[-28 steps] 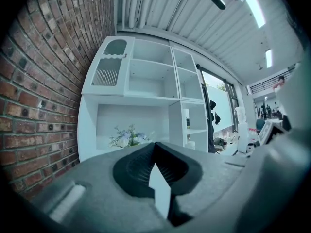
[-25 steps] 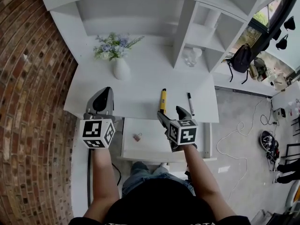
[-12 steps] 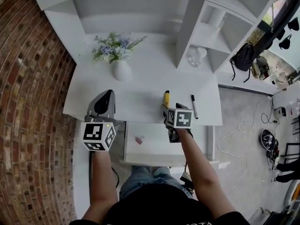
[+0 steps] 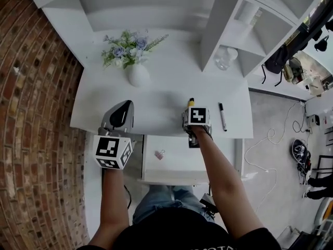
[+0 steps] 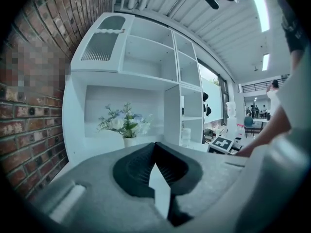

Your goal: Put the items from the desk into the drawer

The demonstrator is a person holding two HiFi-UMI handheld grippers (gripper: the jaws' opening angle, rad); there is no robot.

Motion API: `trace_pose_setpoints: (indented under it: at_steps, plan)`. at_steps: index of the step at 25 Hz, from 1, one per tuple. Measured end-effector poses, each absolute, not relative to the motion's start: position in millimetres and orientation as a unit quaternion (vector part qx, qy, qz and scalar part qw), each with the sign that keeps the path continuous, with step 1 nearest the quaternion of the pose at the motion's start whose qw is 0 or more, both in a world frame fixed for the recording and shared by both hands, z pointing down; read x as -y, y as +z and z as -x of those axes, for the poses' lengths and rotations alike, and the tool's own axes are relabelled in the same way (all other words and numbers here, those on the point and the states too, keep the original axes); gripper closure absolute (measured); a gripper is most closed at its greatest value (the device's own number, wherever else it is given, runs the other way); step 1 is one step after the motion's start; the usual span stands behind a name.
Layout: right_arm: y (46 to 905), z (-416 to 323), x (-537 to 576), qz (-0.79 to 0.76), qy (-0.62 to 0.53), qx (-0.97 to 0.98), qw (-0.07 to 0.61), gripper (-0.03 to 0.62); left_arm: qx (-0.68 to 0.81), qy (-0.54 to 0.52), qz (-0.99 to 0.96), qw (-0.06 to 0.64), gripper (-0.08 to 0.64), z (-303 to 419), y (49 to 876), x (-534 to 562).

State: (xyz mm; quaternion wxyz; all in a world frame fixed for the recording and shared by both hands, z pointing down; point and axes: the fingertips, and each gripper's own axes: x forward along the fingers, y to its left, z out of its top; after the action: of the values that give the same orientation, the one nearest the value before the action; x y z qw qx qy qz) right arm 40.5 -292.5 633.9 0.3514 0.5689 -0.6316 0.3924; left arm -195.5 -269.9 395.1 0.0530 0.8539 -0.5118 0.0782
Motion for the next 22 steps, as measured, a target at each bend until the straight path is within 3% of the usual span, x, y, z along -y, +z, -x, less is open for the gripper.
trace_pose_setpoints:
  at_steps: [11,13,15,22]
  plan:
    - [651,-42,294,-0.535,0.435,0.583,0.430,0.290,0.524,0.082,-0.845,0.066,0.555,208,405,270]
    - [651,-43,295,-0.537,0.437,0.581,0.428,0.332,0.525,0.082,-0.844,0.066,0.555,209,405,269]
    - [651,-44,298,-0.541,0.448,0.578,0.415,0.466,0.526,0.083,-0.844,0.066,0.555,208,406,268]
    - [649,-45,298,-0.534,0.446,0.585,0.416,0.468,0.524,0.081,-0.845,0.067,0.555,200,407,264]
